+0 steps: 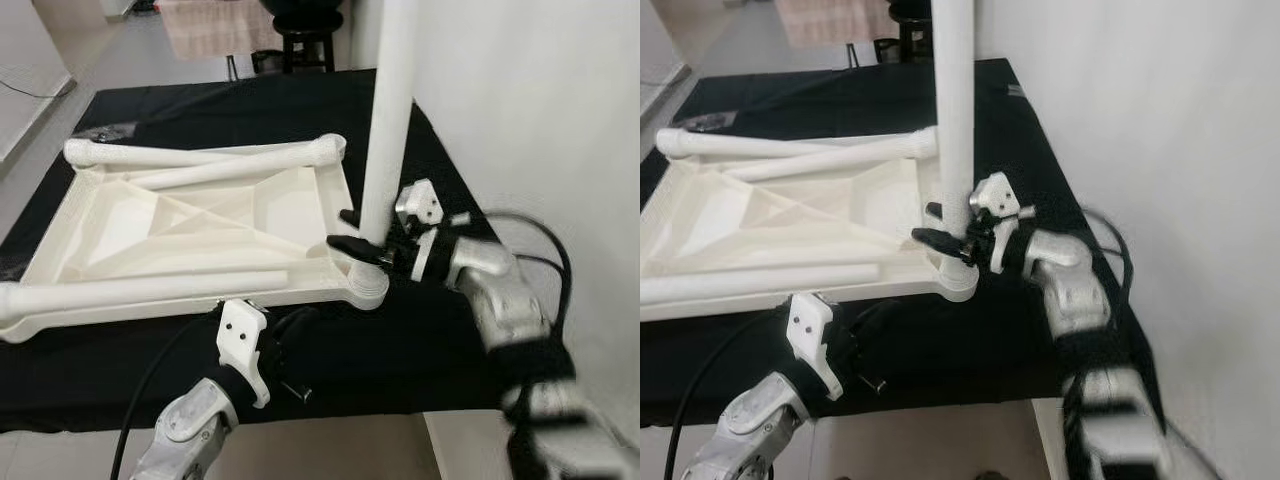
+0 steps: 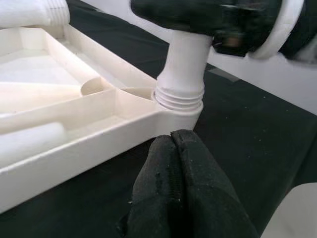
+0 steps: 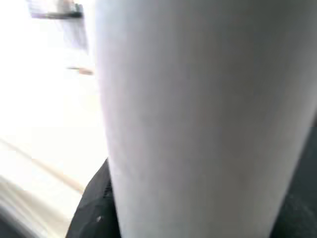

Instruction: Building children table

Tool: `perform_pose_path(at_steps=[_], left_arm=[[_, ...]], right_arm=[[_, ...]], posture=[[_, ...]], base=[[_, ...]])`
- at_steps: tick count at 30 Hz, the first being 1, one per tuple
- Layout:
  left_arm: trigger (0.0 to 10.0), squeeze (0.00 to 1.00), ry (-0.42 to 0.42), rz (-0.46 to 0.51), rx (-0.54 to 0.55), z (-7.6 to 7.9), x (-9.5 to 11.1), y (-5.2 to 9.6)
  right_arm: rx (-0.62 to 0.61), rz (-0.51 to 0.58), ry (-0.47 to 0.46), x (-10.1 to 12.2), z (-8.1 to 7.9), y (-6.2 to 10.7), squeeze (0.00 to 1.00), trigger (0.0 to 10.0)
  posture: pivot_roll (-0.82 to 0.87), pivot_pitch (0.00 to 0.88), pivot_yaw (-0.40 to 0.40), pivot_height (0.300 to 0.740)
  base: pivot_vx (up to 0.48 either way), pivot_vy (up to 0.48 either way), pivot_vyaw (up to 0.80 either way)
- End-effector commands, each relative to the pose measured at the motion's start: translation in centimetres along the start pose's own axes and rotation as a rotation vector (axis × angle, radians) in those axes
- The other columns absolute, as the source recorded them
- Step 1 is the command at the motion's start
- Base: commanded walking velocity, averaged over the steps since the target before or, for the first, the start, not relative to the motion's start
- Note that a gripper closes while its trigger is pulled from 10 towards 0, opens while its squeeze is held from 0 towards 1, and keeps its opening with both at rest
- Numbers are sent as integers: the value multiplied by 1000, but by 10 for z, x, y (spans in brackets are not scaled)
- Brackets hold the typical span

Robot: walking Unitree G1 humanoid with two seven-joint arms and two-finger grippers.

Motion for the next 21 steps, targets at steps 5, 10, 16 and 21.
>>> perform_pose_path(at_steps=[5,10,16,21], left_arm=[[10000,0,3,-27,0,-2,-6,3],[10000,0,1,-26,6,-2,-7,2],[10000,0,-1,-34,12,-3,-9,2],[10000,0,0,-38,-2,-2,-10,3]], right_arm=[[-118,-180,66,-38,10,13,0,0],[-93,-181,78,-39,10,5,0,10000],[185,-24,15,2,-7,-4,1000,10000],[433,-48,120,23,-3,6,0,10000]], posture=[[19,126,-2,740],[24,115,-7,740],[35,101,-1,740],[42,94,7,740]], base=[[0,0,0],[0,0,0],[0,0,0],[0,0,0]])
Point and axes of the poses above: a point about 5 cm out from each wrist's last joint towards the gripper, its own y axis pointing back from the gripper into the wrist, its own x axis along the axis of the wrist's last joint, z = x × y, the point moved 5 cm from there along -y, pointing out of the wrist towards the gripper, and after that the axes turned 11 degrees about -y, right-handed, at the moved point
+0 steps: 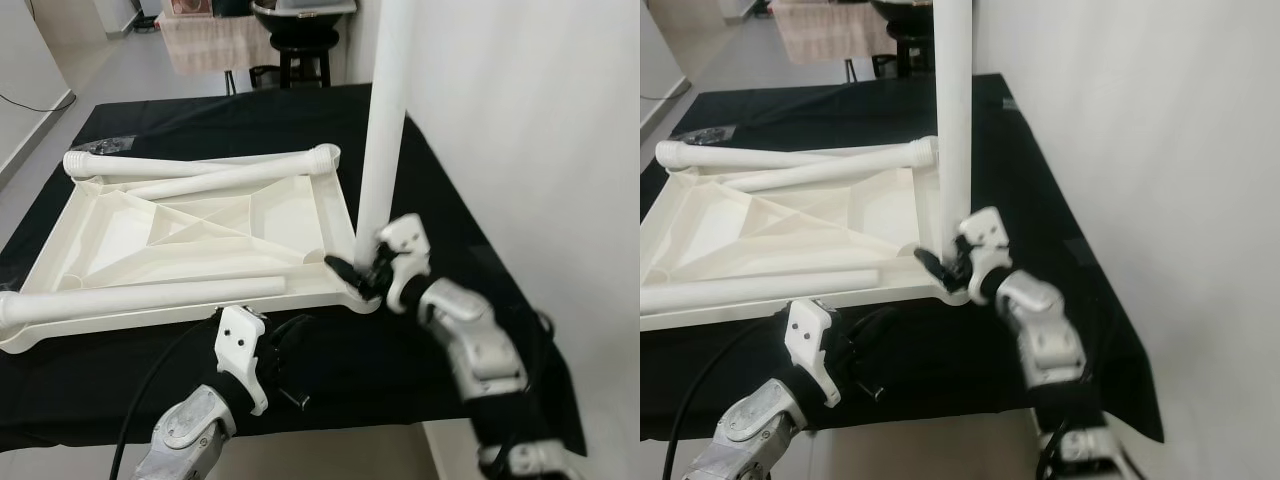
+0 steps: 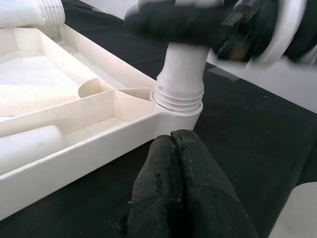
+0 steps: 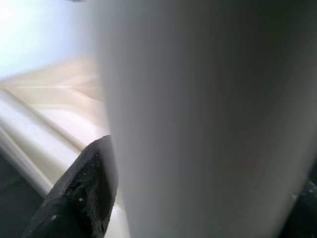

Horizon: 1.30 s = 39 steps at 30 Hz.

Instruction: Building children table

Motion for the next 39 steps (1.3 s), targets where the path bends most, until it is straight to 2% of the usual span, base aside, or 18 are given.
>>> perform_pose_path(at_steps=[1,3,7,12,13,14,17,19,22,27,28,30,32,34,36,37,38,39], left_arm=[[10000,0,1,-32,-5,0,-8,3],[10000,0,2,-32,-7,1,-8,4],[10000,0,3,-32,-6,2,-7,6],[10000,0,3,-34,-2,2,-7,7],[10000,0,4,-34,0,3,-6,7],[10000,0,4,-34,1,3,-6,7],[10000,0,4,-34,2,3,-6,7],[10000,0,4,-34,5,3,-6,8],[10000,0,5,-33,5,4,-5,8],[10000,0,8,-31,4,5,-4,10],[10000,0,9,-30,4,5,-4,10],[10000,0,9,-30,4,5,-4,10],[10000,0,11,-26,8,3,-2,10],[10000,0,12,-25,10,1,-2,9],[10000,0,12,-25,10,1,-2,9],[10000,0,12,-25,10,0,-2,9],[10000,0,11,-26,8,-1,-3,8],[10000,0,11,-26,8,-1,-3,8]], right_arm=[[98,-30,32,-2,-4,1,0,10000],[186,-80,60,-5,0,3,0,10000],[335,-125,4,-6,-4,5,0,10000],[370,-170,-3,-9,2,1,0,10000],[367,-151,-36,-3,8,-3,0,2314],[361,-142,-51,0,11,-5,0,0],[353,-143,-63,1,14,-6,0,0],[347,-157,-68,0,23,-1,0,0],[353,-151,-78,0,24,2,0,0],[302,-165,-32,-13,30,14,0,0],[197,-162,-12,-22,35,16,0,0],[197,-162,-12,-22,35,16,0,0],[-59,-238,-57,-61,27,13,0,0],[-170,-291,-78,-80,23,13,0,0],[-170,-291,-78,-80,23,13,0,0],[-299,-260,-112,-83,20,12,0,0],[-386,-223,-96,-78,15,11,0,0],[-386,-223,-96,-78,15,11,0,0]], posture=[[42,94,7,740],[49,96,3,740],[59,103,-1,740],[69,109,-6,740],[73,114,-9,740],[79,119,-13,740],[79,119,-13,740],[82,123,-15,740],[75,131,-14,740],[70,140,-19,740],[59,143,-17,740],[59,143,-17,740],[31,155,-2,740],[29,156,0,740],[29,156,0,740],[18,153,9,740],[7,149,18,740],[7,149,18,740]], base=[[0,0,0],[0,0,0],[0,0,0],[0,0,0],[0,0,0],[0,0,0],[0,0,0],[0,0,0],[0,0,0],[0,0,0],[0,0,0],[0,0,0],[0,0,0],[0,0,0],[0,0,0],[0,0,0],[0,0,0],[0,0,0]])
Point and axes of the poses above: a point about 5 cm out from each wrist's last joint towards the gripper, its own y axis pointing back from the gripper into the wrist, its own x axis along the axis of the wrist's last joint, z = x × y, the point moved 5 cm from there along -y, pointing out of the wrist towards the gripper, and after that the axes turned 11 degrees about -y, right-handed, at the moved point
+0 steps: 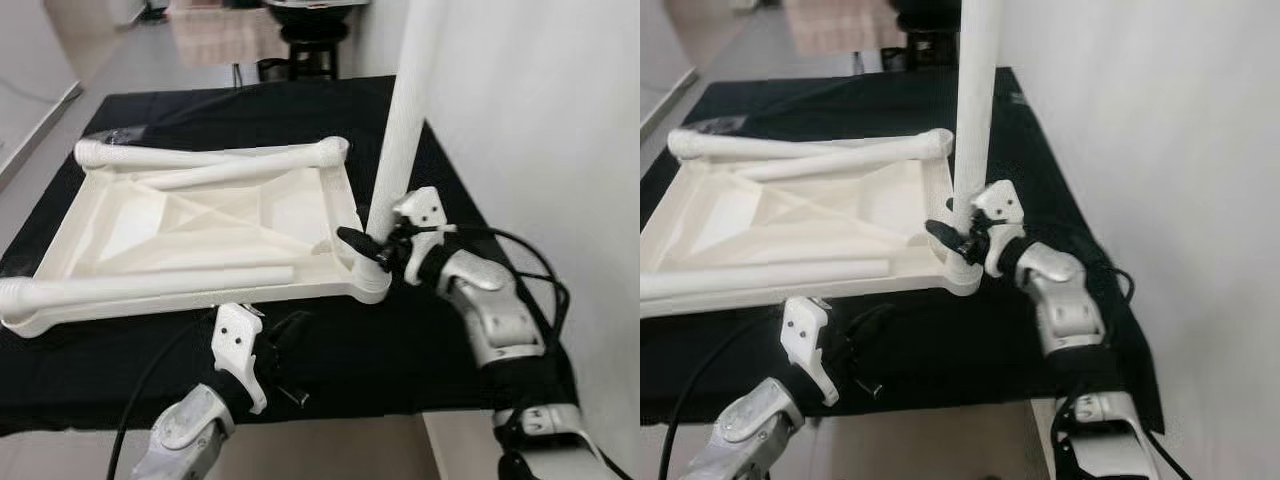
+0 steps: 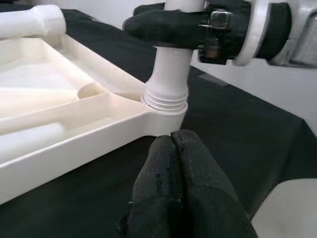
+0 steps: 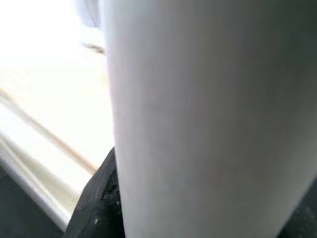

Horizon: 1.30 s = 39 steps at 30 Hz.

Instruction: Building children table

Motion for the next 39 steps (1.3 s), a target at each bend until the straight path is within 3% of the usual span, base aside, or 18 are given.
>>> perform_pose_path(at_steps=[1,9,10,12,13,15,18,21,22,23,24,27,30,34,35,39], left_arm=[[10000,0,4,-20,-5,-3,-5,1],[10000,0,6,-20,3,-3,-5,0],[10000,0,2,-22,7,-4,-5,1],[10000,0,-4,-26,8,-3,-5,2],[10000,0,-9,-30,6,-3,-6,3],[10000,0,-31,-47,-40,5,-8,5],[10000,0,-38,-50,-49,6,-9,6],[10000,0,-44,-54,-48,8,-10,7],[10000,0,-44,-55,-36,7,-10,7],[10000,0,-47,-49,-18,4,-7,6],[10000,0,-65,-40,13,-3,-2,3],[10000,0,-81,-41,38,-7,-1,2],[10000,0,-82,-35,35,-4,0,4],[10000,0,-78,-55,32,0,-5,11],[10000,0,-78,-73,33,5,-9,19],[10000,0,-65,-92,30,11,-17,25]], right_arm=[[-147,-148,-10,-39,7,9,0,0],[-98,-139,-13,-37,-7,0,0,0],[-99,-134,-13,-34,-5,-1,0,10000],[-94,-117,-29,-28,-6,-2,0,10000],[-77,-120,-30,-23,-6,-2,1000,10000],[-66,-94,-5,-3,8,-9,1000,10000],[-62,-84,1,2,9,-10,1000,10000],[47,-27,-28,17,1,-15,1000,10000],[160,-1,-19,24,-11,-14,875,10000],[281,15,-4,29,-22,-12,98,10000],[508,21,20,32,-44,-2,0,10000],[591,-14,29,26,-49,3,0,10000],[651,-112,47,6,-41,2,0,10000],[665,-129,-22,10,-30,-10,0,10000],[702,-142,-13,12,-30,-10,0,10000],[757,-159,-6,11,-32,-9,0,10000]], posture=[[2,146,20,740],[10,145,5,740],[11,147,6,740],[9,149,5,740],[9,150,4,740],[12,143,0,740],[12,143,0,740],[12,139,-1,740],[18,133,-3,740],[20,130,-3,740],[34,119,0,740],[47,115,2,740],[74,119,-6,740],[91,114,-19,740],[104,102,-42,740],[130,79,-90,740]], base=[[0,0,0],[0,0,0],[0,0,0],[0,0,0],[0,0,0],[0,0,0],[0,0,0],[0,0,0],[0,0,0],[0,0,0],[0,0,0],[0,0,0],[0,0,0],[0,0,0],[0,0,0],[0,0,0]])
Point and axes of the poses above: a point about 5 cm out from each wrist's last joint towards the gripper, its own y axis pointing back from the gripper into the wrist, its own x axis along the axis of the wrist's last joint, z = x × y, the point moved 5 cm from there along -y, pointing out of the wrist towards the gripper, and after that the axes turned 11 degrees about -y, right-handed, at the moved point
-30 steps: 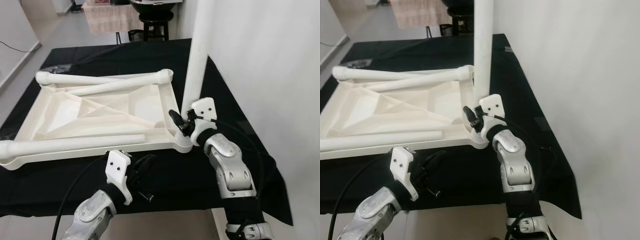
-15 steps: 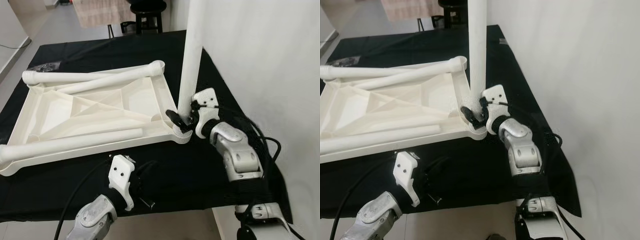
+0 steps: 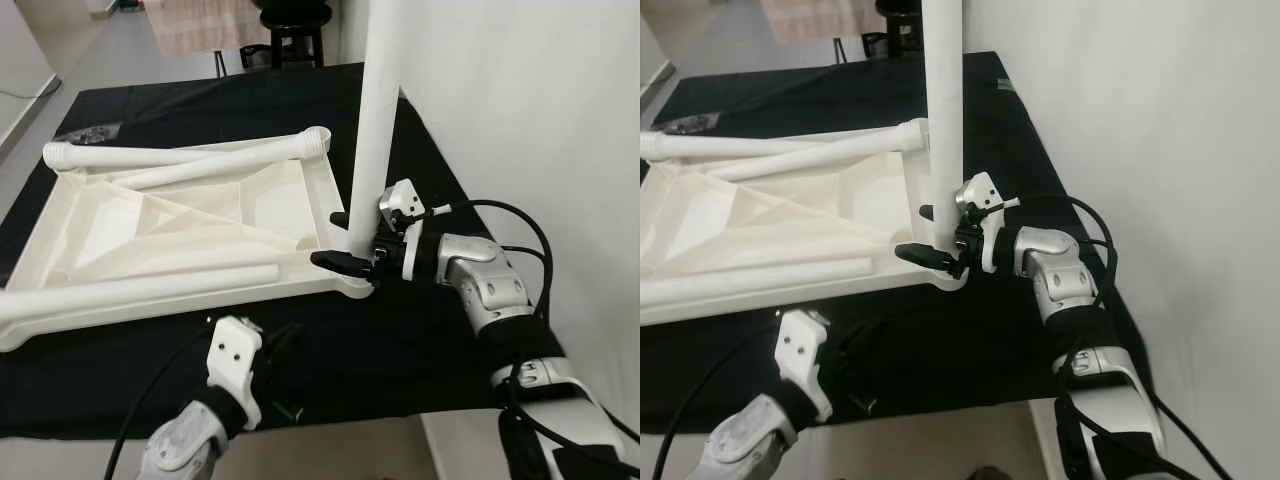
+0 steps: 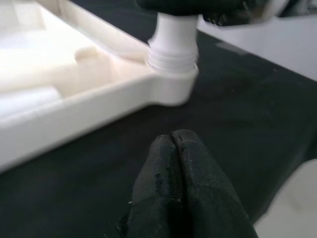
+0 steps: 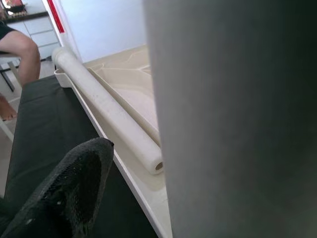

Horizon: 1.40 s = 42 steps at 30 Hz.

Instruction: Building children table

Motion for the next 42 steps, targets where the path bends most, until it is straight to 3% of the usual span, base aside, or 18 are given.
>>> perform_pose_path(at_steps=[1,6,7,8,9,10,11,13,23,25,26,27,30,32,37,38,41,42], left_arm=[[10000,0,-3,-26,-11,7,-9,4],[10000,0,19,-52,-9,11,-18,-3],[10000,0,26,-37,-22,13,-14,-5],[10000,0,30,-25,-31,14,-9,-6],[10000,0,16,-17,-45,13,-7,-6],[10000,0,16,-17,-45,13,-7,-6],[10000,0,6,-12,-54,12,-5,-6],[10000,0,-38,-51,-25,-8,-20,-7],[10000,0,-19,-2,-13,-21,1,-8],[10000,0,5,-4,-1,-21,-1,-7],[10000,0,14,-19,6,-20,-4,-3],[10000,0,14,-19,6,-20,-4,-3],[10000,0,16,-35,11,-19,-8,2],[10000,0,12,-28,14,-22,-5,1],[10000,0,14,-11,29,-30,3,-3],[10000,0,21,-10,31,-32,3,-2],[10000,0,34,-12,31,-36,6,0],[10000,0,35,-12,30,-36,6,0]], right_arm=[[93,-39,4,-4,-9,-8,0,10000],[77,-56,-51,-13,-4,-5,0,10000],[95,-47,-56,-10,-6,-1,0,6627],[111,-40,-57,-7,-7,2,0,6627],[148,-35,-46,-3,-10,6,0,1765],[148,-35,-46,-3,-10,6,0,1765],[173,-32,-37,0,-11,9,0,0],[131,-49,-3,0,-2,6,0,0],[-14,8,47,-4,-2,5,0,0],[-168,-37,27,-26,-1,5,0,0],[-433,-25,-59,-47,3,7,0,0],[-433,-25,-59,-47,3,7,0,0],[-895,-11,-158,-83,-6,36,0,0],[-891,-5,-167,-89,-21,33,0,0],[-871,28,-148,-80,-12,24,0,0],[-876,37,-133,-74,-6,25,0,7725],[-836,97,-99,-48,7,26,0,10000],[-804,129,-92,-38,8,25,882,10000]], posture=[[128,72,-95,740],[97,84,-84,740],[98,57,-87,740],[98,52,-96,740],[93,38,-122,740],[93,38,-122,740],[93,38,-122,740],[71,52,-113,740],[61,49,-54,740],[55,48,-52,740],[40,73,-41,740],[40,73,-41,740],[34,101,-31,740],[25,118,-8,740],[36,137,14,740],[35,140,21,740],[41,142,30,740],[41,142,30,740]], base=[[0,0,0],[0,0,0],[0,0,0],[0,0,0],[0,0,0],[0,0,0],[0,0,0],[0,0,0],[0,0,0],[0,0,0],[0,0,0],[0,0,0],[0,0,0],[0,0,0],[0,0,0],[0,0,0],[0,0,0],[0,0,0]])
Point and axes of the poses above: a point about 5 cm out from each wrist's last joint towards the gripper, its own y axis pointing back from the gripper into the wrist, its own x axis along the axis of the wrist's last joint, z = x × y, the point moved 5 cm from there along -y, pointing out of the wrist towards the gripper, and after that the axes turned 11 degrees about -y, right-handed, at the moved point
